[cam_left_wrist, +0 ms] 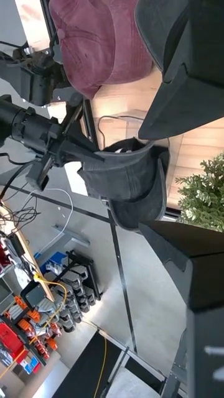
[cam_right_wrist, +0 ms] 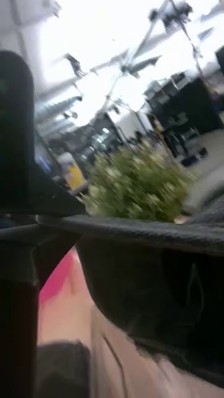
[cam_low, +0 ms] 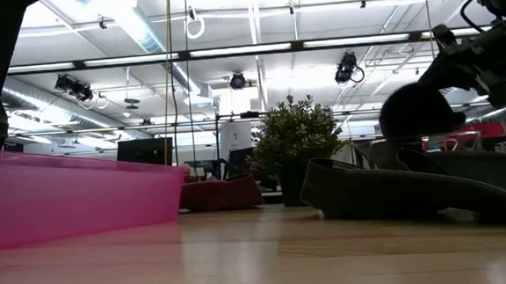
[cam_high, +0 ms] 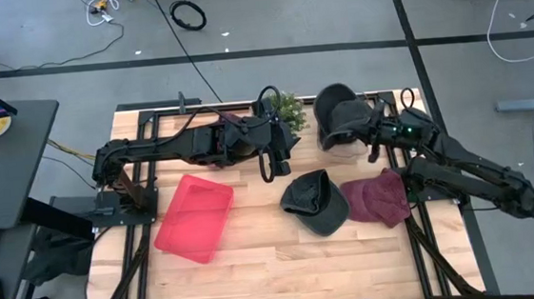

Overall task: Pick & Place hat
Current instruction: Put the bottom black cap into the transparent bin

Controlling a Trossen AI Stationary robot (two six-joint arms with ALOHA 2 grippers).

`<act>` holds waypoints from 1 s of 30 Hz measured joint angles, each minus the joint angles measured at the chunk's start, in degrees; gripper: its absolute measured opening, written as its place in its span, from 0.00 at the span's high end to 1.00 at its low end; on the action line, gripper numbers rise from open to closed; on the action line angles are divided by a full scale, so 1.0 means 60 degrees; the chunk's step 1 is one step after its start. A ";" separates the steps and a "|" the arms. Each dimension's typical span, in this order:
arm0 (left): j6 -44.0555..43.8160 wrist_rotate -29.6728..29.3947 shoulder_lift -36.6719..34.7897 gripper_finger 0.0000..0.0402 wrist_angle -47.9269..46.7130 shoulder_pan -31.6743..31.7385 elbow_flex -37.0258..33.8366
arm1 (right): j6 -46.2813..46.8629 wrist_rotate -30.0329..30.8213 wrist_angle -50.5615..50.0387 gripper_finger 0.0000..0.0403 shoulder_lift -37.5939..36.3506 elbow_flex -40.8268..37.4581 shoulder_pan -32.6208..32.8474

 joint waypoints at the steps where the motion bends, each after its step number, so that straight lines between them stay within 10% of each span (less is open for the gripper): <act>1: 0.0000 0.0000 0.0002 0.43 0.0000 0.0000 0.0000 | -0.0005 -0.0007 -0.0086 0.98 0.0000 0.0000 -0.0076; 15: -0.0004 0.0000 0.0004 0.43 0.0023 0.0000 0.0000 | -0.0503 -0.0023 -0.0544 0.92 -0.0004 0.0000 -0.0796; 30: -0.0004 0.0004 0.0002 0.43 0.0137 0.0000 -0.0002 | -0.1161 -0.0557 0.2213 0.39 -0.0002 0.0004 -0.0822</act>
